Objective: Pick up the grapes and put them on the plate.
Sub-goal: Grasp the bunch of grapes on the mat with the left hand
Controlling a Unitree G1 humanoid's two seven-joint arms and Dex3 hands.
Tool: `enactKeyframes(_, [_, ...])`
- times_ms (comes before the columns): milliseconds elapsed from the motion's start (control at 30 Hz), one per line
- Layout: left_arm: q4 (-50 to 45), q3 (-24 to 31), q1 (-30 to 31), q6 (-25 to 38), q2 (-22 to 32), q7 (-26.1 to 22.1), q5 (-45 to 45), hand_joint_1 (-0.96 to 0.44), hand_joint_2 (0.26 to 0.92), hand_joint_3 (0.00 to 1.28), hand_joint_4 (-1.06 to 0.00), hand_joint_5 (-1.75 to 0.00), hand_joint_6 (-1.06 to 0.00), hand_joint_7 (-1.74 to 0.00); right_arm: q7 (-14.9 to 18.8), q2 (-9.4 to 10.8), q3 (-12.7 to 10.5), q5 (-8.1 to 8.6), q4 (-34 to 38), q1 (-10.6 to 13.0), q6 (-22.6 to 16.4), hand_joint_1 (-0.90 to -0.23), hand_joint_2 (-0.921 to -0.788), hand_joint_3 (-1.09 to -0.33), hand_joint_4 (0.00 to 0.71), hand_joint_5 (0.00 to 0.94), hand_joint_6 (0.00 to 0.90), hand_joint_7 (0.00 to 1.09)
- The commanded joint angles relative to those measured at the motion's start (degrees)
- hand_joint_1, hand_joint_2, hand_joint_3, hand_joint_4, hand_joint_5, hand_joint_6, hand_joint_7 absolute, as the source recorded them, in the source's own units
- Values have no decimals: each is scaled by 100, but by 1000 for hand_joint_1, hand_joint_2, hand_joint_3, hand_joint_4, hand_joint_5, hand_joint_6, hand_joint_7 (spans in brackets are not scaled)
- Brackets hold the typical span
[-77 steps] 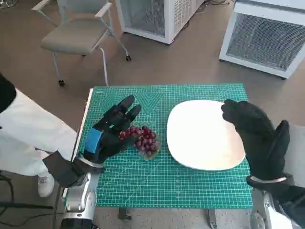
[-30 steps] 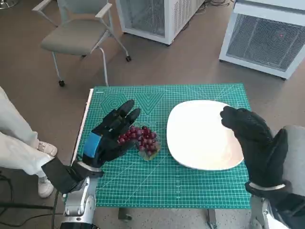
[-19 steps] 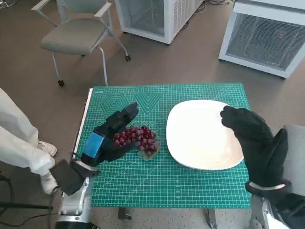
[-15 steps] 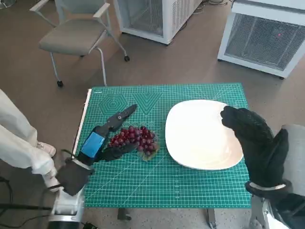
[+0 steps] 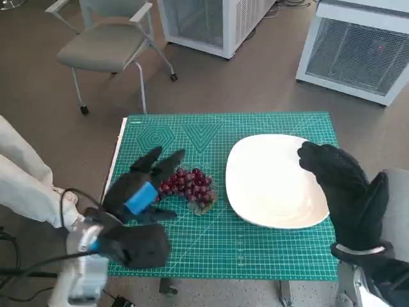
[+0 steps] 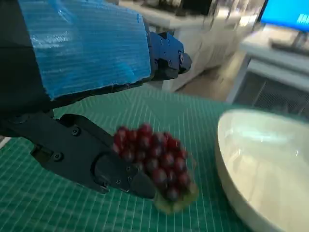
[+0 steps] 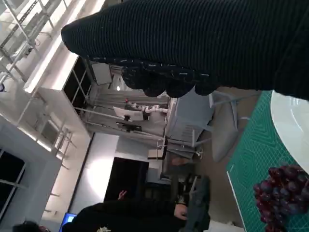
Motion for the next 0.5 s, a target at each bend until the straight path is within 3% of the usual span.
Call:
enactKeyframes(33, [-126,-175,-51,347,6,-116,64,-301,704,1,1,1,-159,-21,51,-25,-16,15,86,95,5,-460,-921,-654,404,661,141,983])
enactKeyframes(500, [235,-583,-473,928,-59,-189,45,-252,703,0,-36,-8,-180,-14,75,-35,-49,64,79,107,29,-460,-921,-653,401,667,141,986])
